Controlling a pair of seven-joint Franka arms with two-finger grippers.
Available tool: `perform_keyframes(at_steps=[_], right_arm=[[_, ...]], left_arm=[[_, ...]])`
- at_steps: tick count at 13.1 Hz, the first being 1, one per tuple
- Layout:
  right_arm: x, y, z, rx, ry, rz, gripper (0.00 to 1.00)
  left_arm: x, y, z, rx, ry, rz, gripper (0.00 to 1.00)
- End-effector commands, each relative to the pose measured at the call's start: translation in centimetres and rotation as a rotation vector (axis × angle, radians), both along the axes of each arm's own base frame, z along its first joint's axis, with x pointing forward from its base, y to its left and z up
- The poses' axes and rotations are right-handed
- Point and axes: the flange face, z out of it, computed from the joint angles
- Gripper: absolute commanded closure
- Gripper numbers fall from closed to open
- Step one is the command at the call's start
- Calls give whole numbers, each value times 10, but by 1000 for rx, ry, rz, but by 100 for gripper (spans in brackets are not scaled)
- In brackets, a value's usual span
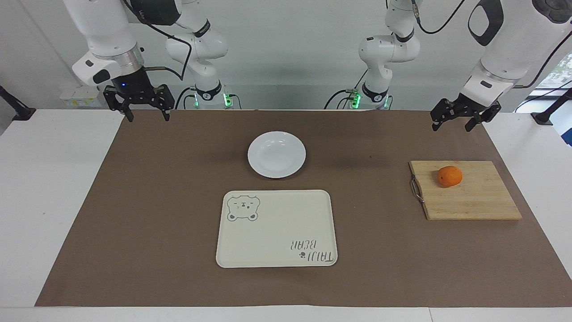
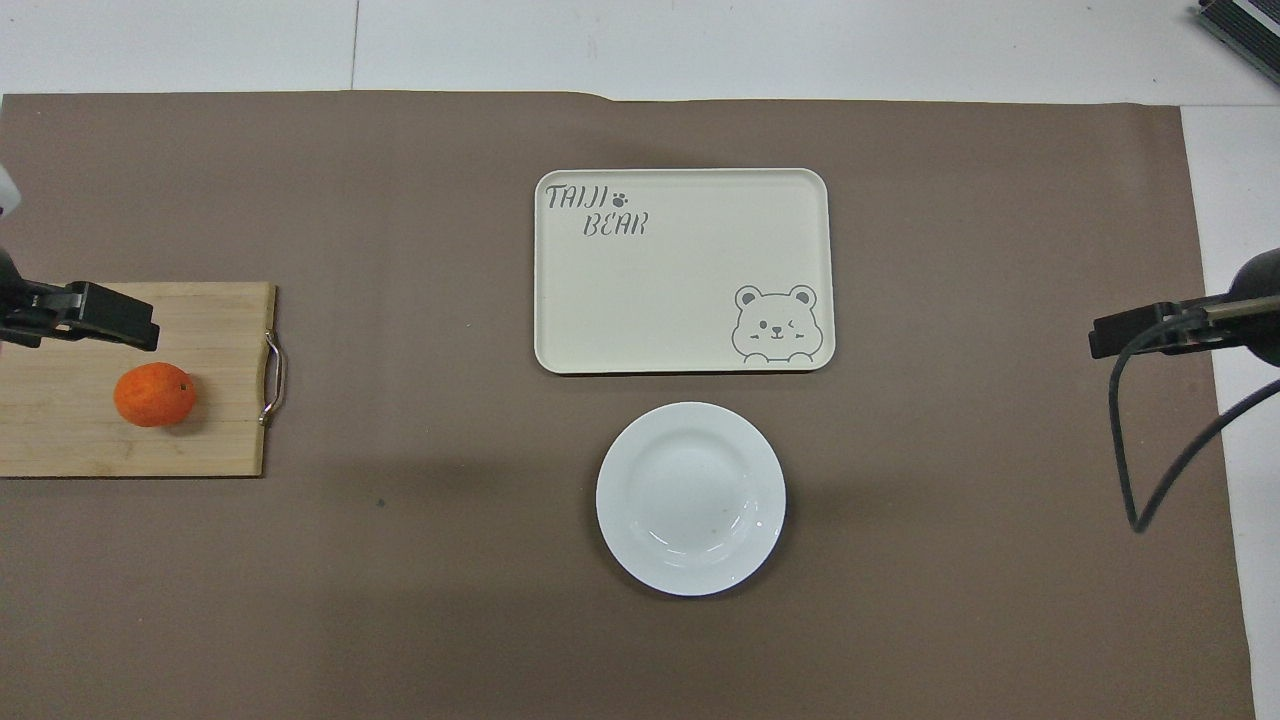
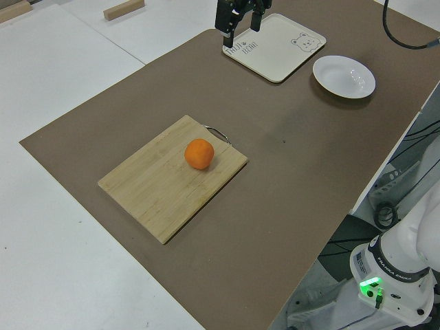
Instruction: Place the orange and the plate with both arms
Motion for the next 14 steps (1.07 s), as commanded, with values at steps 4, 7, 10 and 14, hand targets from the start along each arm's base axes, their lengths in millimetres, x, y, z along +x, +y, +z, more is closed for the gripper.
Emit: perform_keyframes(at_steps=[4,7,10,14], right_arm=[[-1,-2,6,67,2,16,0],[-3,-2,8,54,-1,25,0],[-3,-3,7,52,1,38,0],[-3,-4,7,55,-1,37,0]], left_arm=[[-6,59,-15,-2,-16,-63,0],[-6,89,-29,-3,-31,-100,0],[-7,116,-57,0,-46,-147,0],[-10,126,-106,-2,-40,-165,0]])
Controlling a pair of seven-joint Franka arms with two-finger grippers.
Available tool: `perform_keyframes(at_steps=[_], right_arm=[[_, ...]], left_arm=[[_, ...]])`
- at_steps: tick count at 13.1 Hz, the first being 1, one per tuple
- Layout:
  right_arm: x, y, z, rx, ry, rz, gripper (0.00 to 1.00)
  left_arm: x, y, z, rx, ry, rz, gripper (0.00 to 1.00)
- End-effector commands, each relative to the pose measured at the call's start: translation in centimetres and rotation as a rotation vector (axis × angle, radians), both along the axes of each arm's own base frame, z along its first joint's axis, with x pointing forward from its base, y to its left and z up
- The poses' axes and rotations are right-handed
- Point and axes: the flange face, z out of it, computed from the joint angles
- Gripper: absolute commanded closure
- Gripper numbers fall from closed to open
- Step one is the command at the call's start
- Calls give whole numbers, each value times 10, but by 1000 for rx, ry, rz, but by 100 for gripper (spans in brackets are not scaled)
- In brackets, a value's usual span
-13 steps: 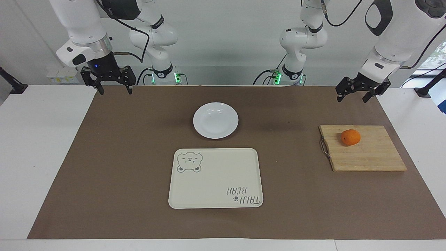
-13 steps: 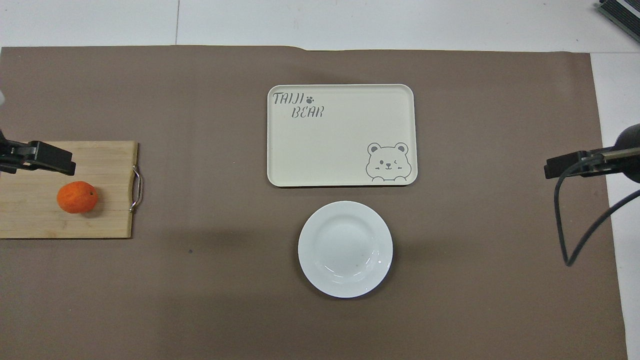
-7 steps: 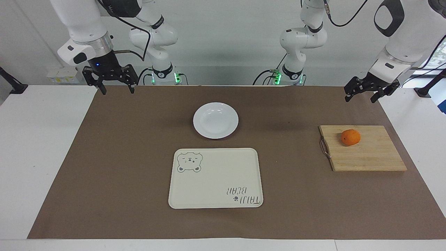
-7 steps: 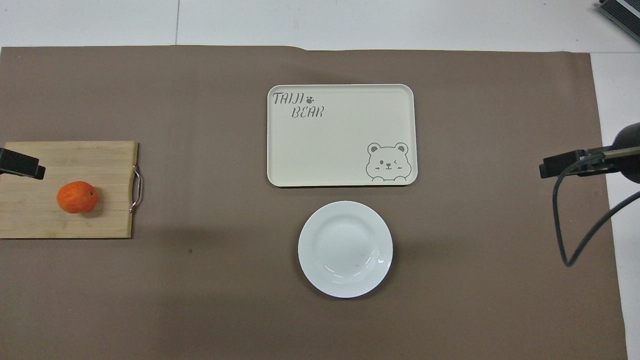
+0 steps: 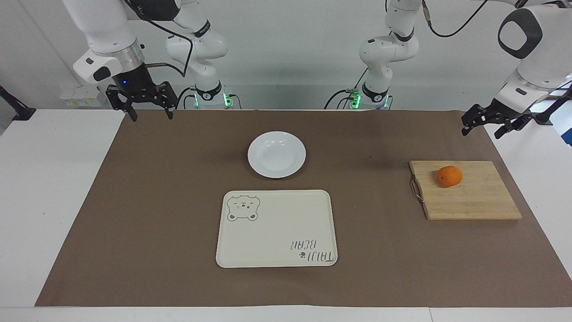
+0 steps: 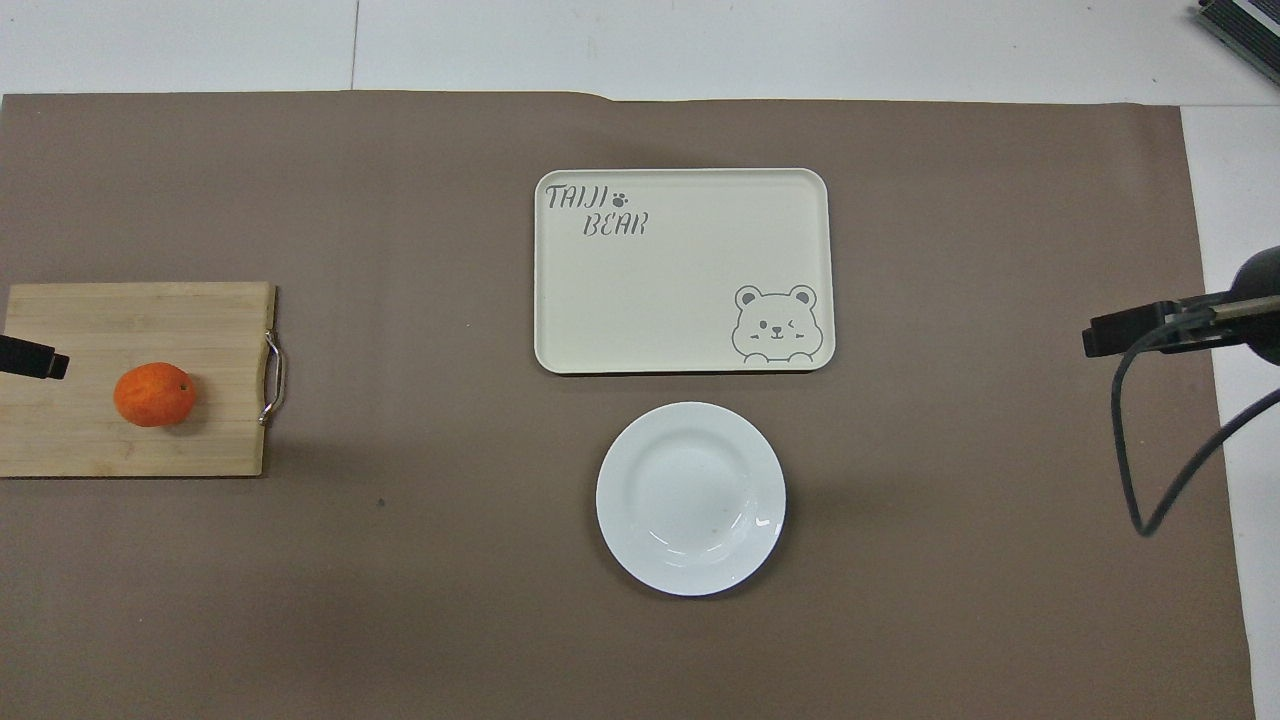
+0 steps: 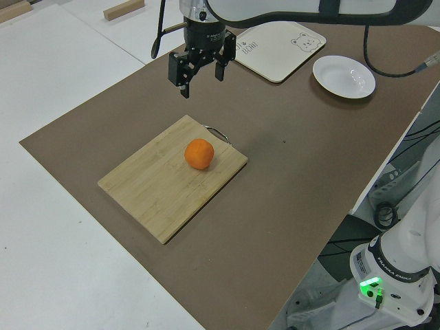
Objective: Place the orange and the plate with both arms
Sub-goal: 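Lower the left gripper onto the orange and close it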
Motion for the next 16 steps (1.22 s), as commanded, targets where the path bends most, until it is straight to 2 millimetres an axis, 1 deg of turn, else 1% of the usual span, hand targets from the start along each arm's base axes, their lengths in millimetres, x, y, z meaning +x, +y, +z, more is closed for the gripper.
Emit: perform_keyframes(at_steps=[1,2,3,8,9,11,14,15,16], right_arm=[[-3,-4,4,12,4,18,0],[-3,-3,4,23,4,18,0],[-2,-2,5,26,-1,18,0],[-2,-2,5,27,-1,18,0],[-2,-1,5,27,-1,22,0],[-3,-2,5,29,1,19,0],[-3,-1,5,27,1,20,0],[-3,-1,5,27,1,20,0],[-3,-1,5,29,1,20,0]], left_arm=[[-11,2,-30,8,-18,-16,0],[-12,2,-39,10,-24,-15,0],[-14,7,-49,8,-17,-6,0],[-25,6,-118,6,-10,11,0],[-27,6,-129,6,-10,11,0],[-28,6,-140,8,-20,12,0],[-21,8,-163,8,-28,15,0],[-20,8,-167,11,-40,18,0],[-20,8,-167,12,-47,25,0]])
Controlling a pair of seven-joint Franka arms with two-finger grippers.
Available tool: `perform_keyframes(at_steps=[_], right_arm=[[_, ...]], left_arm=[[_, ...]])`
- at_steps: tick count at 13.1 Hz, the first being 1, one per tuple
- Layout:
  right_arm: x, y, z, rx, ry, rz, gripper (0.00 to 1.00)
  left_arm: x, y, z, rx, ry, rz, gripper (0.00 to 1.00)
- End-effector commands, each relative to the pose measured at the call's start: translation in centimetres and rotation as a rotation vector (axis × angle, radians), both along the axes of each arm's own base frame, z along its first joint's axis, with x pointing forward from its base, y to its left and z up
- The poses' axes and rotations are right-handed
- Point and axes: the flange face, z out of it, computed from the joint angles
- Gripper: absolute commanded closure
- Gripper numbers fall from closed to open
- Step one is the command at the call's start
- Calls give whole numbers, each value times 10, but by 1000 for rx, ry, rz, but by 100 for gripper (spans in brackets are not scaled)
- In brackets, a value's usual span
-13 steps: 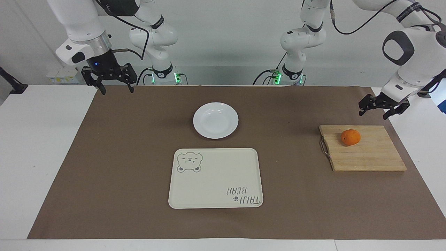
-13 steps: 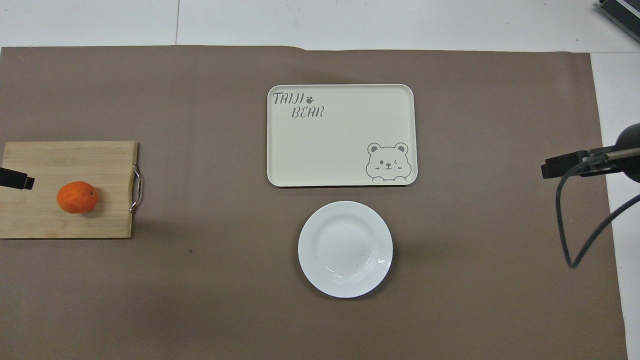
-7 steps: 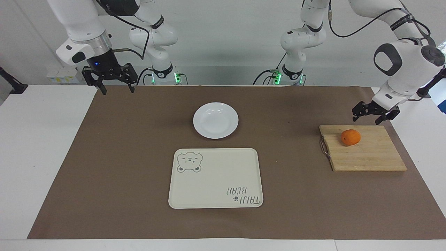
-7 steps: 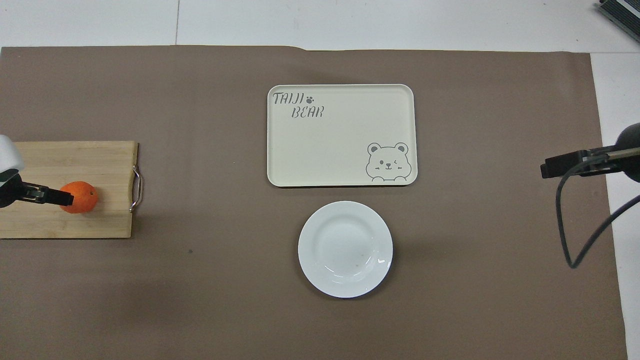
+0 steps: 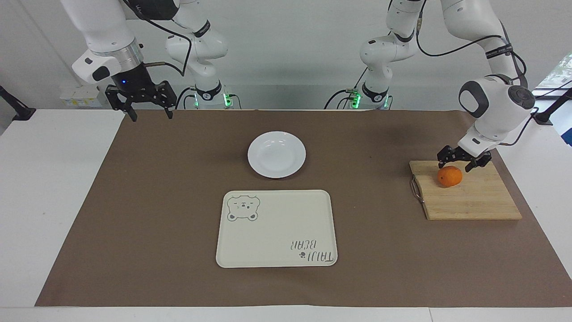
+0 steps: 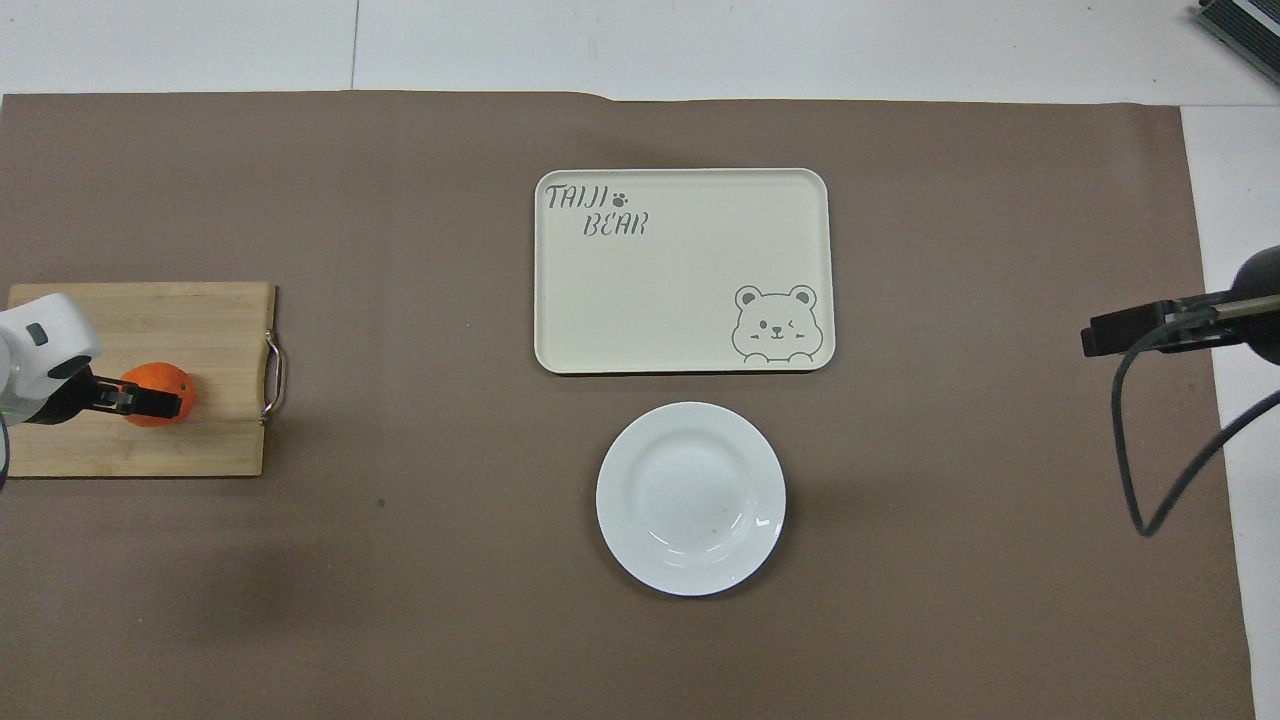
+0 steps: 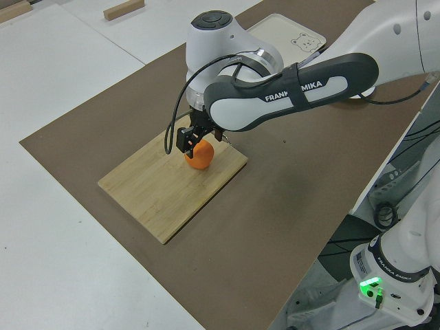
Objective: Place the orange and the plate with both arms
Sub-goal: 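Lower the left gripper onto the orange and close it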
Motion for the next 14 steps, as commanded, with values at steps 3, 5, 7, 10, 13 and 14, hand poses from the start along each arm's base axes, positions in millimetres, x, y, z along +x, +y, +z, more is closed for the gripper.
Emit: perform_keyframes(at_steps=[3,5,7,10,13,14], right_arm=[[-3,-3,5,17,2,20,0],[-3,-2,5,17,2,20,0],[-3,-2,5,19,2,18,0],[-3,-3,5,17,2,20,0],[-3,-2,5,17,2,20,0],[-3,-2,5,18,2,21,0]], left_arm=[[-5,12,-15,6,-17,26,0],[-9,12,-31,12,-45,38,0],[-12,9,-41,10,-44,49,0],[-6,2,-40,11,-53,87,89],[4,-3,-17,15,-82,78,100],[6,-4,-6,16,-87,78,100]])
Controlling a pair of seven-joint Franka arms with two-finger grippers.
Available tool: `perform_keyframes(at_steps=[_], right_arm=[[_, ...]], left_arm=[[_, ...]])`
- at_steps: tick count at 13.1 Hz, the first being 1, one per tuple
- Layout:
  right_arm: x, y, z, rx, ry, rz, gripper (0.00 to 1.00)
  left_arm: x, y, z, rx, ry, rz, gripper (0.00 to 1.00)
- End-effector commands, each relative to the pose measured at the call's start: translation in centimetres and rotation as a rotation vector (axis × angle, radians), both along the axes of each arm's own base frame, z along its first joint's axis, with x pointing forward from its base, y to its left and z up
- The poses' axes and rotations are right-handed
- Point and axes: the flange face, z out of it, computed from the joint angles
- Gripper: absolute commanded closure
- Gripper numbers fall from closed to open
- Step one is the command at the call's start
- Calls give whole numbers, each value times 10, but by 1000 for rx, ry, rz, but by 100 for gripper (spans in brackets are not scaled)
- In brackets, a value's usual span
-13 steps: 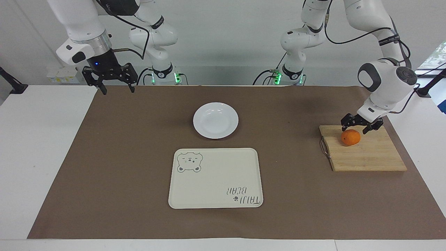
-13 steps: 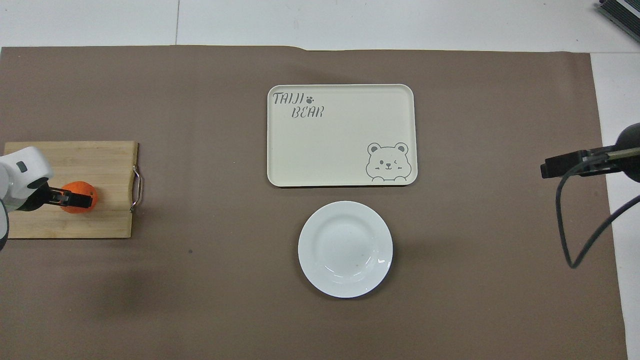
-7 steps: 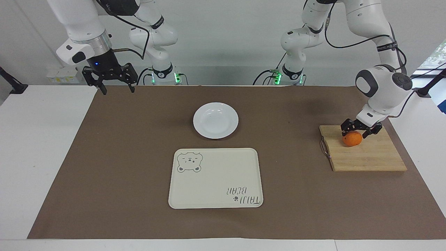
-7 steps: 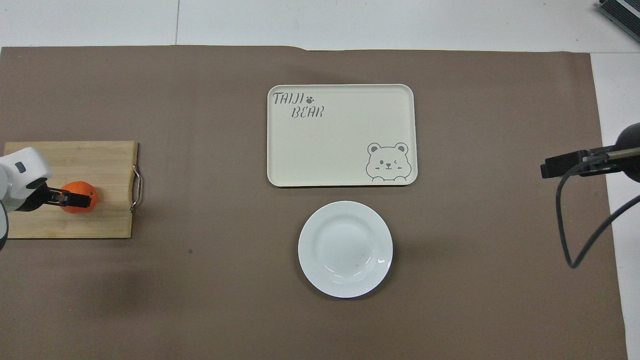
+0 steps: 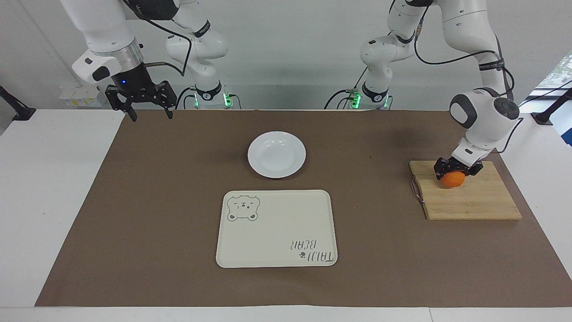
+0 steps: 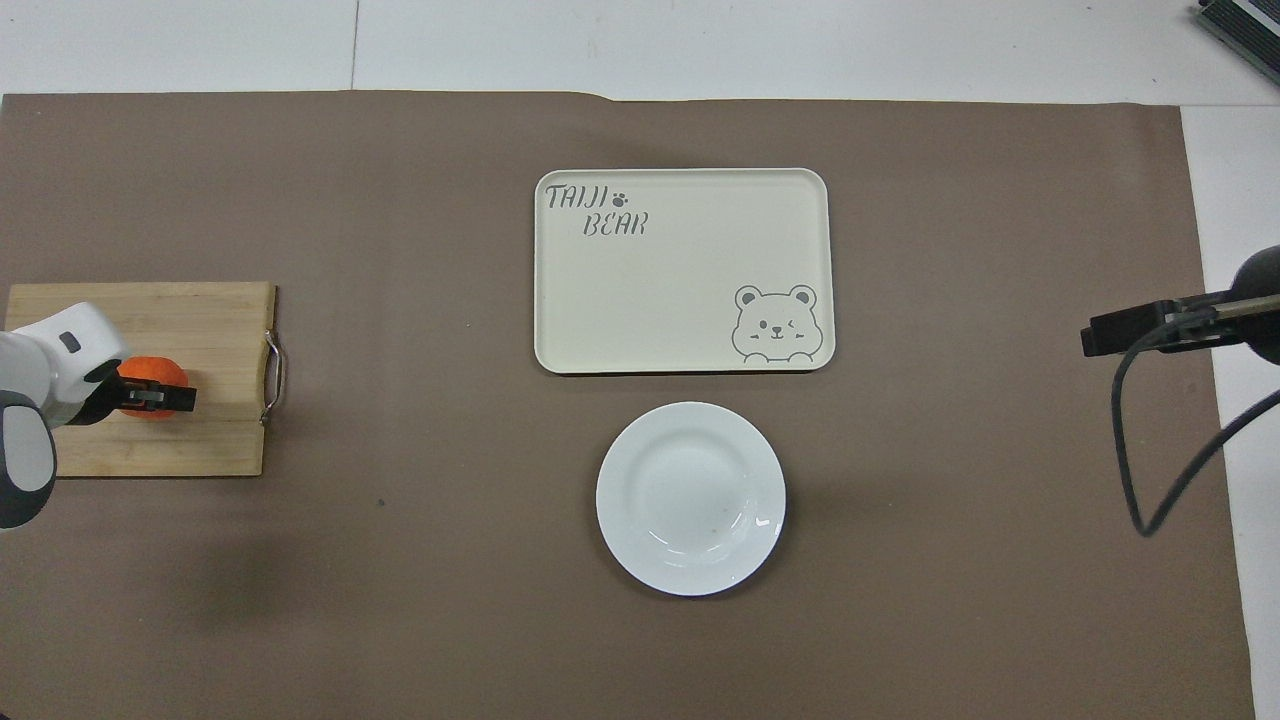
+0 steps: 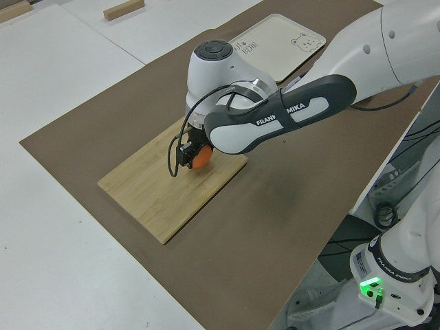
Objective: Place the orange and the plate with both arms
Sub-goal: 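Lower the left gripper onto the orange and close it, then lift the orange with the left gripper and carry it toward the plate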
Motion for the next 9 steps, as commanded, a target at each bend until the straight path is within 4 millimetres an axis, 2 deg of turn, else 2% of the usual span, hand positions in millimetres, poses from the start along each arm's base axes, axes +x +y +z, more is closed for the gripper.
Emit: perform_keyframes(at_steps=[1,3,6,7,8,9], right_arm=[[-3,-3,5,17,2,16,0],[-3,-2,5,17,2,19,0],[-3,-3,5,17,2,18,0],[-3,-3,5,17,2,19,0],[-3,-2,5,19,2,20,0],[-3,-2,5,18,2,21,0]], left_arm=[[9,-8,39,6,-11,-4,100],[19,-19,75,-1,27,-21,100],[25,-20,131,-6,63,-23,100],[25,-23,145,-7,71,-23,100],[25,-35,156,-7,72,-22,100],[25,-45,160,-8,75,-5,100]])
